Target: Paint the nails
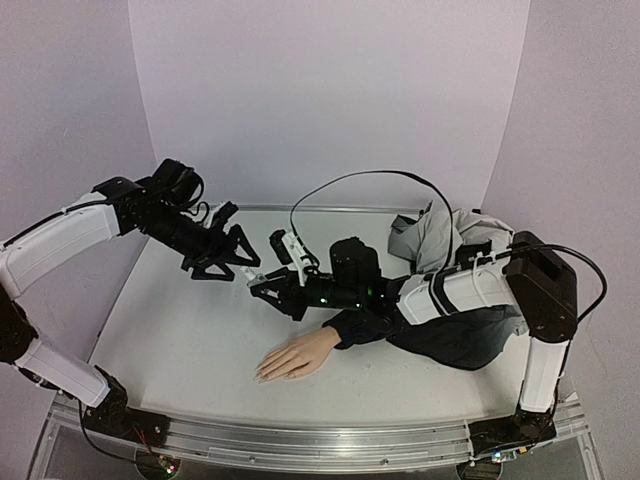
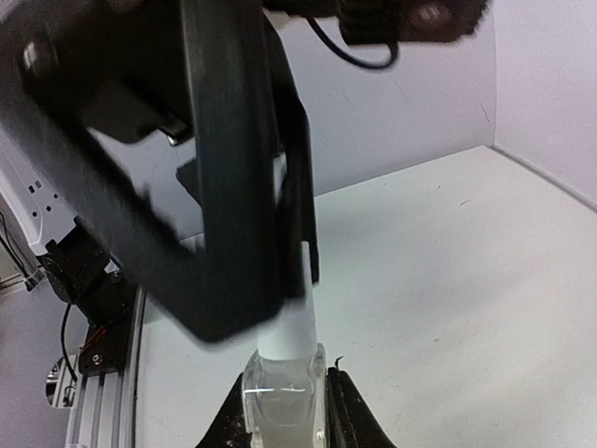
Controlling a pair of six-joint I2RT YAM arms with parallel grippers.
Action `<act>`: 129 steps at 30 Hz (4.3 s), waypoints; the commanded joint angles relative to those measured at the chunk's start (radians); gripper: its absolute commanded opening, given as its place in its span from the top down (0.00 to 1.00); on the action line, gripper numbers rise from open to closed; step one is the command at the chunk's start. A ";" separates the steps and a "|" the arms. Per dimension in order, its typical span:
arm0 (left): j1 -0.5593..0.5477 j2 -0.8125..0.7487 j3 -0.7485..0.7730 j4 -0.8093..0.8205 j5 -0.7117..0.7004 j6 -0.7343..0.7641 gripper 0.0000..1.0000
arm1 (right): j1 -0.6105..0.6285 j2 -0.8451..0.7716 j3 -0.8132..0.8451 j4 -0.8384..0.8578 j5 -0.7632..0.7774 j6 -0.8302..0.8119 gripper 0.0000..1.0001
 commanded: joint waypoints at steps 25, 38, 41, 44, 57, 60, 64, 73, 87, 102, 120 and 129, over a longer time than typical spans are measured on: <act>-0.216 -0.138 -0.105 0.925 0.304 0.029 0.48 | -0.098 -0.196 -0.183 0.847 -0.466 0.744 1.00; -0.224 -0.131 -0.143 0.923 0.245 0.033 0.45 | -0.102 -0.270 -0.270 0.880 -0.358 0.695 1.00; -0.224 -0.149 -0.162 0.922 0.198 0.044 0.56 | -0.109 -0.292 -0.295 0.879 -0.334 0.682 1.00; -0.224 -0.162 -0.177 0.916 0.161 0.055 0.54 | -0.110 -0.306 -0.298 0.870 -0.329 0.674 1.00; -0.224 -0.125 -0.153 0.888 0.141 0.050 0.72 | -0.109 -0.316 -0.249 0.715 -0.299 0.606 1.00; -0.224 -0.117 -0.141 0.888 0.141 0.048 0.77 | -0.109 -0.313 -0.243 0.704 -0.298 0.599 1.00; -0.225 -0.106 -0.132 0.886 0.134 0.045 0.82 | -0.109 -0.308 -0.229 0.679 -0.301 0.586 1.00; -0.224 -0.092 -0.126 0.884 0.111 0.028 0.95 | -0.109 -0.322 -0.207 0.566 -0.268 0.513 1.00; -0.242 -0.056 -0.077 0.564 -0.430 -0.040 1.00 | 0.156 -0.169 0.166 -0.175 1.243 -0.129 1.00; -0.239 -0.211 -0.144 0.661 -0.191 0.091 0.21 | -0.068 -0.444 -0.112 -0.064 -0.001 0.065 1.00; -0.241 -0.241 -0.187 0.912 0.108 0.043 0.54 | -0.081 -0.334 -0.124 0.400 -0.396 0.465 1.00; -0.241 -0.240 -0.201 0.911 0.075 0.053 0.84 | -0.081 -0.314 -0.127 0.432 -0.320 0.480 1.00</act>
